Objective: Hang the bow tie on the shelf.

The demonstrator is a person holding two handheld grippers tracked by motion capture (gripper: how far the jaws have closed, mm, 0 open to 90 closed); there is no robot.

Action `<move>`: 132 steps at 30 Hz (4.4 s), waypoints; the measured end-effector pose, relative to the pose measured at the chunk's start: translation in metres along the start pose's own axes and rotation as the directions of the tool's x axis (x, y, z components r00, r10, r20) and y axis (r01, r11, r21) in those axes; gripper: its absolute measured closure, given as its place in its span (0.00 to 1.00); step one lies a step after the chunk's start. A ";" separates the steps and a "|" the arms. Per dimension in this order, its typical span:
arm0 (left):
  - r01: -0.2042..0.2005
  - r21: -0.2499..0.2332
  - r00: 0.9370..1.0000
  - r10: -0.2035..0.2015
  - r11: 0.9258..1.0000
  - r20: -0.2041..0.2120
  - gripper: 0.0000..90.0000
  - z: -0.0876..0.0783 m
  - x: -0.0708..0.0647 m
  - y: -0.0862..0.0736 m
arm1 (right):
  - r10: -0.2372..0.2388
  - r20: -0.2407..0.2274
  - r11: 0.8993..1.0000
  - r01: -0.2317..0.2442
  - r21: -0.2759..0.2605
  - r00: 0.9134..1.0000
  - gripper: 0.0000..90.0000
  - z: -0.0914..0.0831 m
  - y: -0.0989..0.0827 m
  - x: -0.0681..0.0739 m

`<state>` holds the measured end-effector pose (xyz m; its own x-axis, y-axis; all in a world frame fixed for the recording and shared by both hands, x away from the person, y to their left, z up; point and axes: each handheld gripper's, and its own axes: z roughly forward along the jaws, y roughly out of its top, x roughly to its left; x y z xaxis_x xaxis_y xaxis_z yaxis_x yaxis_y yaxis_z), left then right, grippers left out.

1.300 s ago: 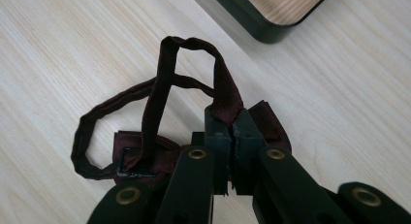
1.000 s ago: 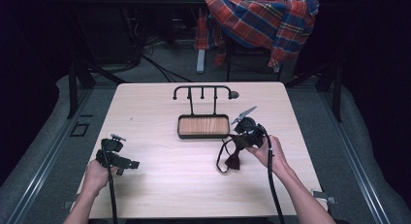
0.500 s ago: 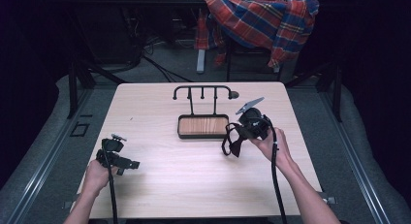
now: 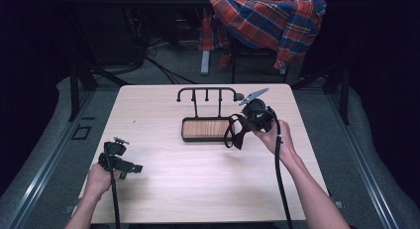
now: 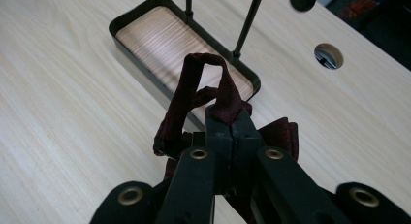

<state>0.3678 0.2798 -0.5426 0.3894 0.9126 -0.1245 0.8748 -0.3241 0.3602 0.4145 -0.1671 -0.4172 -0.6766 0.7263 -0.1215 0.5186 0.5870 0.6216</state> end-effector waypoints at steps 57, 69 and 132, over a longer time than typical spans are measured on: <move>-0.004 0.011 1.000 0.004 1.000 0.015 0.00 0.002 -0.001 0.000 | 0.128 0.032 0.990 -0.126 -0.061 0.991 0.99 0.016 0.034 -0.045; -0.003 0.012 1.000 0.003 1.000 0.015 0.00 0.002 -0.001 0.000 | 0.155 0.036 0.986 -0.153 -0.065 0.987 0.99 0.020 0.033 -0.051; -0.011 0.020 1.000 0.011 1.000 0.023 0.00 0.003 -0.001 0.000 | 0.232 -0.006 0.972 -0.232 -0.041 0.973 0.94 0.056 0.031 -0.054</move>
<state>0.3681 0.2778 -0.5450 0.4052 0.9032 -0.1416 0.8759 -0.3392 0.3432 0.4960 -0.1679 -0.4344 -0.5408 0.8406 0.0312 0.6399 0.3871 0.6638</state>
